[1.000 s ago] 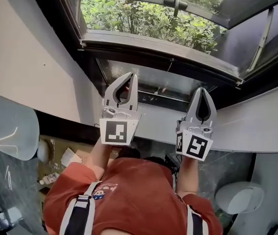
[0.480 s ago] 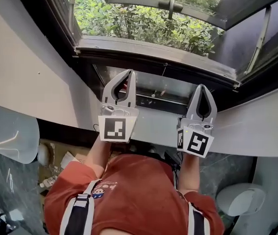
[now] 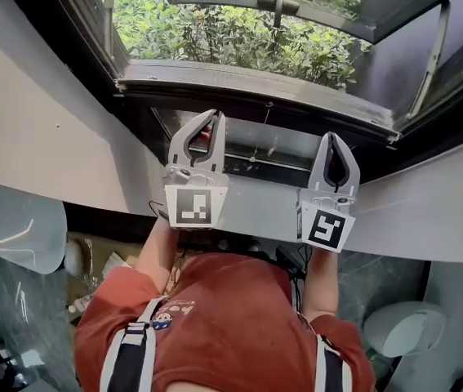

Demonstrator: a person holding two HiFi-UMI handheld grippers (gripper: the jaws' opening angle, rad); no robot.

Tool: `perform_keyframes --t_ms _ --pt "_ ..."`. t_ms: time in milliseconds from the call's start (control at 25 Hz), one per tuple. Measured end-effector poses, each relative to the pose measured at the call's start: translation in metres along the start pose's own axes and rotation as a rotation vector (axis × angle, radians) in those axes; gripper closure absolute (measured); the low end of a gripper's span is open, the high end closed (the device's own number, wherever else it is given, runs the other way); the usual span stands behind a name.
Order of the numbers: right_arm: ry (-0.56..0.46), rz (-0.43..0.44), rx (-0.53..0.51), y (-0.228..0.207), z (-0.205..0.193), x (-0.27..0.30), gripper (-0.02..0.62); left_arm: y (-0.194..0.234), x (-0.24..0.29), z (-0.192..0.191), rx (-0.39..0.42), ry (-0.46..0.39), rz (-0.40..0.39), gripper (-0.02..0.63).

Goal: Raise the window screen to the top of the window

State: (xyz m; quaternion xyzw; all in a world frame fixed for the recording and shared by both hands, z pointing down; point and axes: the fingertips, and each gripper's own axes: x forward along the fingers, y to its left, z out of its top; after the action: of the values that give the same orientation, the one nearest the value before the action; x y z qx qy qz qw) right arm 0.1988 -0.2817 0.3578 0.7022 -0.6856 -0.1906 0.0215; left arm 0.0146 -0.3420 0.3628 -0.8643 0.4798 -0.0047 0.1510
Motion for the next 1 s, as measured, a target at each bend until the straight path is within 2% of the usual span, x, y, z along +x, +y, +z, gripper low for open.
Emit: perform_keyframes --t_ms 80,240,440,640,800,1000 --pt "0.024 0.053 -0.053 0.006 -0.004 0.005 0.525 -0.004 0.004 -0.007 0.088 0.033 -0.035 0.563" --pt "0.103 0.126 -0.207 0.010 -0.020 0.011 0.490 -0.013 0.013 -0.028 0.342 0.101 -0.111 0.526" --pt "0.240 0.298 -0.527 0.022 -0.057 0.019 0.404 -0.013 0.019 -0.052 0.610 0.188 -0.186 0.467" --pt "0.328 0.356 -0.782 0.013 -0.086 0.025 0.382 -0.003 0.026 -0.074 0.836 0.285 -0.228 0.425" --pt "0.363 0.366 -0.857 0.005 -0.097 0.030 0.380 0.005 0.032 -0.086 0.955 0.345 -0.246 0.420" --pt "0.367 0.383 -0.844 0.003 -0.099 0.033 0.379 0.013 0.041 -0.095 1.052 0.392 -0.228 0.418"
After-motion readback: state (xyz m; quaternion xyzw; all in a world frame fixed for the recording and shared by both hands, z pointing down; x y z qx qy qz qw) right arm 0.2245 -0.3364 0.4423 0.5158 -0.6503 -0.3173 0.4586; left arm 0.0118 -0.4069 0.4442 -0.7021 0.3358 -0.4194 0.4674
